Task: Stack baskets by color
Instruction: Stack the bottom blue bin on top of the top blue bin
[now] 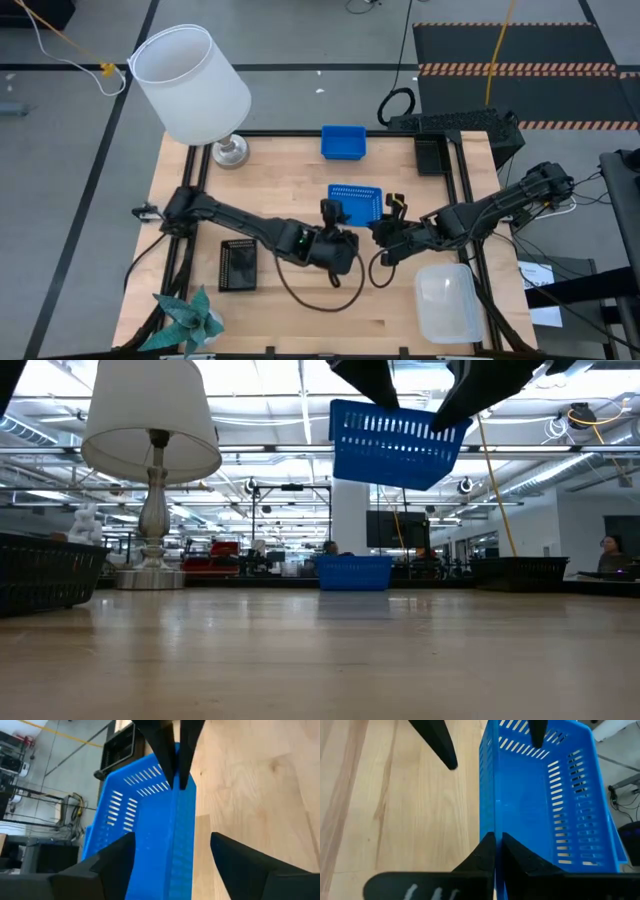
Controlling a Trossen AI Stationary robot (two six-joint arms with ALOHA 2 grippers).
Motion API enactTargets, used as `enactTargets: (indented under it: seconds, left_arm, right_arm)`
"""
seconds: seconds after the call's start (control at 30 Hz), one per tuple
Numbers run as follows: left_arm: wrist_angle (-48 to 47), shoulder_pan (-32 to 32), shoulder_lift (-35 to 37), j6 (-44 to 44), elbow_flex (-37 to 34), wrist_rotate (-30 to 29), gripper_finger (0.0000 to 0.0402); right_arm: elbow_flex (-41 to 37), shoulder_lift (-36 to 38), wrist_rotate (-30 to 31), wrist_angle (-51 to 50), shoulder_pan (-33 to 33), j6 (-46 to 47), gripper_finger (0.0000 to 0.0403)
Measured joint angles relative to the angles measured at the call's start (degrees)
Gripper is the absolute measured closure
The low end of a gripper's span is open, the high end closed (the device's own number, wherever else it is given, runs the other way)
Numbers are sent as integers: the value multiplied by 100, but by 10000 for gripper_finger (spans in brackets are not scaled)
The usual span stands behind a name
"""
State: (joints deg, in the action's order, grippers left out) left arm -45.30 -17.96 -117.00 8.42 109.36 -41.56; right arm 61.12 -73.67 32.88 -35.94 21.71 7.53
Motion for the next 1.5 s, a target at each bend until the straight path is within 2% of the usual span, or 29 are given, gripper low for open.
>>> enactTargets:
  seconds: [0.23,0.63,0.73,0.83,1.1,1.23,1.33,1.5]
  left_arm:
    - [-2,204,-8,-146,0,530,220]
    - [-32,247,-8,-119,0,594,388]
    - [-73,252,-5,-120,0,590,388]
    - [-116,252,-5,-58,0,590,379]
    - [-127,427,82,445,-2,733,390]
    - [-174,691,111,688,-4,1014,390]
    - [-113,974,134,937,-2,1516,394]
    - [-90,1588,134,1288,-2,1750,389]
  right_arm:
    - [0,0,9,140,0,-267,394]
    - [0,0,37,169,2,-520,394]
    - [0,0,36,229,22,-580,392]
    - [-2,0,178,378,126,-722,373]
    - [-2,338,603,877,638,-1263,256]
    - [-2,721,998,869,949,-1497,218]
    - [-2,1066,1089,809,1161,-1604,205]
    - [-2,1599,1088,615,1363,-1617,204]
